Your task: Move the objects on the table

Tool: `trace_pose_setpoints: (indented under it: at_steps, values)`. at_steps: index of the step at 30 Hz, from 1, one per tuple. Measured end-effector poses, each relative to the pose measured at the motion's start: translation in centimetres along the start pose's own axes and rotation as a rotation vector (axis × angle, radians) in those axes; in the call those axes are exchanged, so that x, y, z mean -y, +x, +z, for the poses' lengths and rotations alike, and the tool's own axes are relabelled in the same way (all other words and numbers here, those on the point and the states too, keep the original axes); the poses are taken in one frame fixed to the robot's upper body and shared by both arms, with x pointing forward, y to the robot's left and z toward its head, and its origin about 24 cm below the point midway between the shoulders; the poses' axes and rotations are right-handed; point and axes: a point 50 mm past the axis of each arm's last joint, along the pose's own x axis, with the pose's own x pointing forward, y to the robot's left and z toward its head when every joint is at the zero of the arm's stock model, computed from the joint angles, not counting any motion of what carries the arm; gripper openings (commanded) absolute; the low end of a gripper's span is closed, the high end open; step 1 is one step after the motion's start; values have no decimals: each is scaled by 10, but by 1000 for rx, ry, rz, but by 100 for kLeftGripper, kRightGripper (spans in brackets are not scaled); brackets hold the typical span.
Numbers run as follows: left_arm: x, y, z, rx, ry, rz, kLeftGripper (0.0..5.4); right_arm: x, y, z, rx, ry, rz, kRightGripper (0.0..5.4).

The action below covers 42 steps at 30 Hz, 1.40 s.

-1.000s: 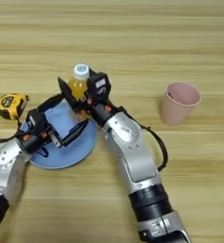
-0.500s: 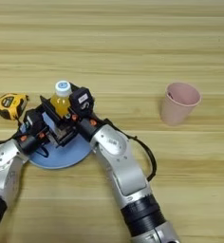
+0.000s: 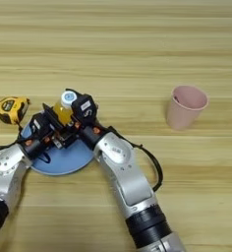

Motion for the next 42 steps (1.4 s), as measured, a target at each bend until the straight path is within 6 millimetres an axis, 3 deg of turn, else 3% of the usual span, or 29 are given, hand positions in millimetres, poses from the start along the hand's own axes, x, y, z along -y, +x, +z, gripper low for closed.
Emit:
trace_pose_setpoints:
  at_steps: [12,25,29,35,42]
  values:
    - [0,0,0,1,6,-7,361,0,1,-1,2,5,-7,349]
    - [-18,-5,-5,-45,-39,129,340,-2,2,6,54,29,17,499]
    - [-23,-4,-6,-57,-41,162,340,-5,1,17,119,47,42,538]
    - [-24,-3,-6,-59,-41,163,340,-5,-3,35,225,83,57,540]
    - [-24,-3,-6,-60,-40,162,340,9,-10,56,331,72,-16,540]
